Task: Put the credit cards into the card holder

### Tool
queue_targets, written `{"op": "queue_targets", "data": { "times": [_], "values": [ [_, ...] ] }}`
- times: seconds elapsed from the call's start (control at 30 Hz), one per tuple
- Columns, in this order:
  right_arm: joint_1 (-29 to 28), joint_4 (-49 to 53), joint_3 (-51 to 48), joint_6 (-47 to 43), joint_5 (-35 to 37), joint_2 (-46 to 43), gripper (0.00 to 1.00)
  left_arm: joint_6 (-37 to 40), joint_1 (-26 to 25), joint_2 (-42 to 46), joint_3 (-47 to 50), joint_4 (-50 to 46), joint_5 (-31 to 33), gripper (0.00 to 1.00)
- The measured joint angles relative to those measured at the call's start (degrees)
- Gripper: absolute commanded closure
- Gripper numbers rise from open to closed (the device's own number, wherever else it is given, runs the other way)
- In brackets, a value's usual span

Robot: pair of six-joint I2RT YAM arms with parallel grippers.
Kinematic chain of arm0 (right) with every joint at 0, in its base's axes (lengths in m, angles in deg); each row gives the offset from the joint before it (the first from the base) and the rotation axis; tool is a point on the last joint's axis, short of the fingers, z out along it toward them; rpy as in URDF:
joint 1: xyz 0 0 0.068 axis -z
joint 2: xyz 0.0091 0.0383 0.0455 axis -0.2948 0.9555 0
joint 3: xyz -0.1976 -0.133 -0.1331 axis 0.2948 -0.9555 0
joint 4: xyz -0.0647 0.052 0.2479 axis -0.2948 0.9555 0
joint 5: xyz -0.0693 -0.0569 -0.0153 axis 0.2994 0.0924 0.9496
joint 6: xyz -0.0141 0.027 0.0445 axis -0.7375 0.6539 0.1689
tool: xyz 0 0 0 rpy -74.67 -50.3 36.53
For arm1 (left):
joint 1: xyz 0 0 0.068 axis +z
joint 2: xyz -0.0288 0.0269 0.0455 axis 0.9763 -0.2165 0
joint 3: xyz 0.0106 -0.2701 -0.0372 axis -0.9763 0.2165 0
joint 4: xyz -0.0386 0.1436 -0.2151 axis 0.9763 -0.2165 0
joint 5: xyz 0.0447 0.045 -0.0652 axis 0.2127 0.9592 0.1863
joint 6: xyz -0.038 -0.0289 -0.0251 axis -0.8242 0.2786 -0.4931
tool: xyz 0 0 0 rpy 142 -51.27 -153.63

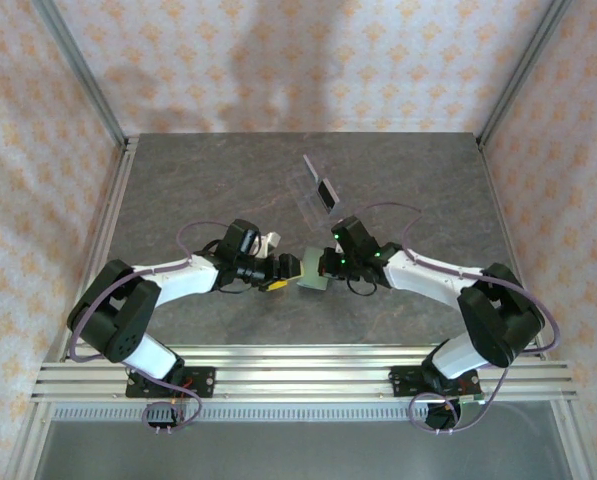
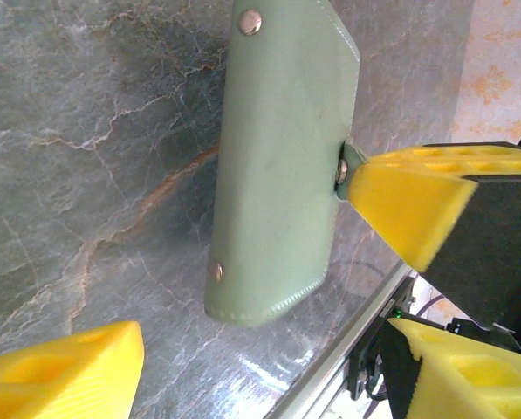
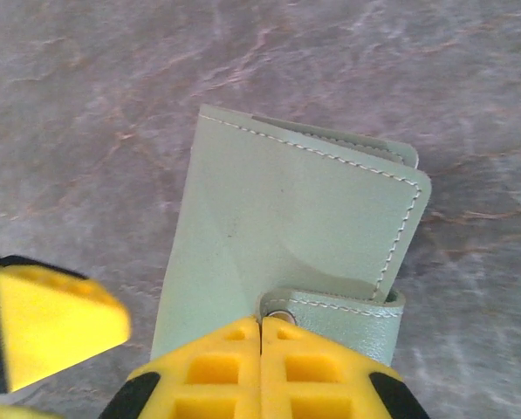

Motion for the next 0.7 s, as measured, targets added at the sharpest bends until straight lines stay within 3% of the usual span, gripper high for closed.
{"op": "queue_targets", "data": {
  "times": [0.43, 0.53, 0.7],
  "values": [
    [0.0, -9.55, -2.8, 1.97, -8.04, -0.15, 1.0, -0.79, 0.0, -3.91, -0.13, 3.34, -0.28, 0.3],
    [0.0, -10.97, -2.84, 2.21, -9.05, -0.15, 1.0, -1.79, 0.31, -4.5, -0.04, 4.61, -0.94, 0.46],
    [0.02, -11.61, -2.93, 2.43, -9.84, -0.13, 1.0, -4.11, 0.74, -4.5, 1.09, 10.16, -3.37, 0.9]
  ]
}}
